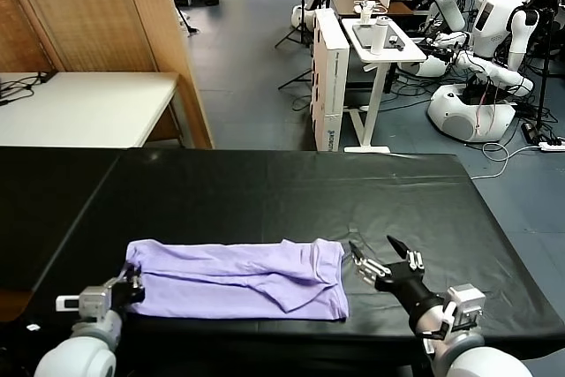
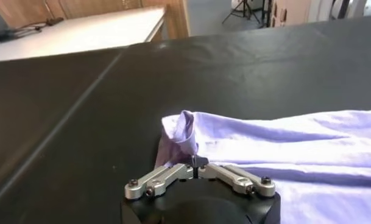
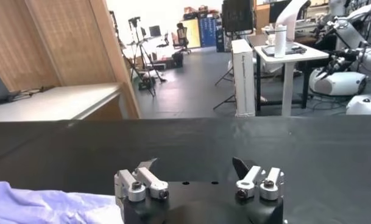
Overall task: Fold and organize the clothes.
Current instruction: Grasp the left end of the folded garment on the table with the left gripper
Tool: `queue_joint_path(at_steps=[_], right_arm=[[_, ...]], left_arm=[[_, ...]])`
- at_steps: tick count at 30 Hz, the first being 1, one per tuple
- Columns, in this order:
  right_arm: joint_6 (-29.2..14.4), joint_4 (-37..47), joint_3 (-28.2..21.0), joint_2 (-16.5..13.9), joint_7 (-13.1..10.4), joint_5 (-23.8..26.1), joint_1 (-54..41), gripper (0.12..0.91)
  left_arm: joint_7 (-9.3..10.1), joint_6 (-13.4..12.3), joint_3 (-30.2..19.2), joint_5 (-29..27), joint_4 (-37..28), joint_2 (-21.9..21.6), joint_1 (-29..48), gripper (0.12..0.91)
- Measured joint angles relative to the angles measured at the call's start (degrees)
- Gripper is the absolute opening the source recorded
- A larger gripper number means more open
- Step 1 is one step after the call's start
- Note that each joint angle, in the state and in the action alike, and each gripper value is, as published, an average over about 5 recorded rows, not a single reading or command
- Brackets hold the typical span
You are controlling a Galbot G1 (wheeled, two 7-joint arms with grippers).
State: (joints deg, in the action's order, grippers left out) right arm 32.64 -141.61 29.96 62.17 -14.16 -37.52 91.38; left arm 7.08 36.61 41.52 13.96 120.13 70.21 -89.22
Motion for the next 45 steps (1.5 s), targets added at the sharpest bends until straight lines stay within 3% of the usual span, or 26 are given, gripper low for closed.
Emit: queue_joint_path(at_steps=[4,7,25,29,34,37,40,45], right_arm=[[0.0,-0.2,0.0,0.2,0.0,0.0,0.3,0.907],[0.0,-0.3,-0.1,0.4,0.0,0.0,0.6,0.907],[0.1,-1.3,0.2,1.0,0.0,0.5,1.8,0.907],[0.1,-1.3,0.2,0.9,0.0,0.5,1.8,0.907],[0.1,-1.4,0.2,0.7,0.0,0.5,1.7,0.907],[0.1,-1.4,0.2,0.7,0.0,0.5,1.6,0.907],[0.1,-1.3,0.1,0.7,0.0,0.5,1.6,0.907],[0.1,-1.2,0.0,0.7,0.0,0.5,1.5,0.907]], left_arm=[[0.01,-0.2,0.0,-0.4,-0.9,0.0,0.2,0.791],[0.15,-0.5,0.0,-0.4,-1.6,-0.1,0.5,0.887],[0.47,4.9,0.1,8.6,-1.3,-0.5,0.7,0.894],[0.43,5.3,0.1,10.1,-0.9,-0.5,0.7,0.734],[0.59,5.4,0.2,10.4,-0.9,-0.4,0.7,0.381],[0.76,5.5,0.2,10.3,-0.8,-0.3,0.8,0.219],[0.91,5.3,0.3,9.4,-0.8,-0.3,0.8,0.162],[0.68,2.6,0.8,4.6,-0.8,-0.7,0.6,0.164]])
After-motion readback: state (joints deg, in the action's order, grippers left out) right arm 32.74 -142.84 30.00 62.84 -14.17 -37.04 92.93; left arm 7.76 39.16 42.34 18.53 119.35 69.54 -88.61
